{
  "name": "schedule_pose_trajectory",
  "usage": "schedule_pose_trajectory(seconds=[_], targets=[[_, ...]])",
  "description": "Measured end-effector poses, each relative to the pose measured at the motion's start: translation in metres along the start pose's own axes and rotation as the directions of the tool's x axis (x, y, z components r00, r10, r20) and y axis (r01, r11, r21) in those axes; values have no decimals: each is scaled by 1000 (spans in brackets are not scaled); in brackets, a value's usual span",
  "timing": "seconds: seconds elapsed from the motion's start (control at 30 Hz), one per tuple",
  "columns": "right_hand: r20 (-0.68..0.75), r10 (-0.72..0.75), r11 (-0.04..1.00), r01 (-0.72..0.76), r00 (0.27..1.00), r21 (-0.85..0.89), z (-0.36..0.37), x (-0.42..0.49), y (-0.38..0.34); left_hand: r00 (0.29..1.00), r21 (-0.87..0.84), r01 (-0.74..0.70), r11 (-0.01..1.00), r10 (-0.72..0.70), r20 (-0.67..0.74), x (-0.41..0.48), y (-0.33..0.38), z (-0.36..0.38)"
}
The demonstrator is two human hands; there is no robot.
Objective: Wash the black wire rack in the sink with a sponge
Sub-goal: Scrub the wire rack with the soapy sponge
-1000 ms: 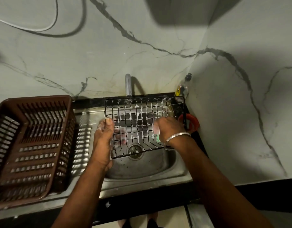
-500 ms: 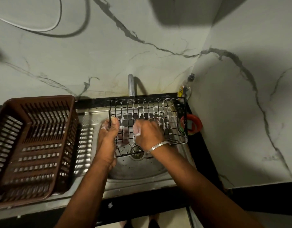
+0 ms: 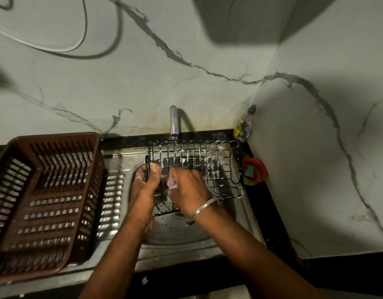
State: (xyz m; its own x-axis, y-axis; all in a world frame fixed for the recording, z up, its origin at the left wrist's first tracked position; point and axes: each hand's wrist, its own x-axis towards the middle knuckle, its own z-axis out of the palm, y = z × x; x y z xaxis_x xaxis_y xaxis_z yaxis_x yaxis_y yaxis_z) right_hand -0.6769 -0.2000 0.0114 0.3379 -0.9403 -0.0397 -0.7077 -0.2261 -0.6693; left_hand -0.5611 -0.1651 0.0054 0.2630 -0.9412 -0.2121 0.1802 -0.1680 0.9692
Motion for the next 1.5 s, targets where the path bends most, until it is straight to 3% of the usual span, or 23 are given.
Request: schedule_pose_trajectory(seconds=[0.07,0.2,0.3,0.37,0.47,0.53,0.67,0.77,0.87,1.07,1.2,1.27,1.43,1.5], targets=[[26,-21,1000,21,999,-10,3,-3,-3,1000,-24,8,1000,-8,8,-1,-1,1],[-10,-26,988,27,1000,153,-4,0,4,1000,-21,31,999,-31,-4,-2,-1,2],[-76,-17,999,19,997,30,-19,2,23,996,-52,90,995,-91,-19,-2,-1,-3],[85,-25,999,27,996,-19,-23,0,28,996,-62,88,994,-89,-9,-2,0,-3],[267,-57,992,23,962,127,-36,0,34,995,-64,99,993,-101,-22,-2,4,-2],[327,-90,985,35,941,170,-51,-3,38,992,-70,115,991,-118,-36,-2,5,-2],[388,-125,986,158,913,-55,-58,-13,42,988,-120,145,982,-149,-27,2,7,-2],[391,-126,991,137,912,0,-61,-19,44,989,-142,146,979,-149,-15,0,8,0],[494,-169,986,153,853,72,-70,-23,51,984,-145,177,973,-178,2,0,10,0],[216,-381,925,374,899,72,-77,-12,58,970,-120,242,963,-241,18,6,18,2],[196,-455,888,426,869,172,-98,2,56,961,-66,265,962,-257,104,8,13,6],[201,-449,887,406,870,222,-109,8,59,968,-47,230,972,-223,113,9,11,8],[294,-358,925,294,886,241,-125,30,70,972,241,-139,961,86,217,8,10,2],[327,-313,933,226,892,280,-127,40,76,956,257,-218,941,153,249,8,13,3]])
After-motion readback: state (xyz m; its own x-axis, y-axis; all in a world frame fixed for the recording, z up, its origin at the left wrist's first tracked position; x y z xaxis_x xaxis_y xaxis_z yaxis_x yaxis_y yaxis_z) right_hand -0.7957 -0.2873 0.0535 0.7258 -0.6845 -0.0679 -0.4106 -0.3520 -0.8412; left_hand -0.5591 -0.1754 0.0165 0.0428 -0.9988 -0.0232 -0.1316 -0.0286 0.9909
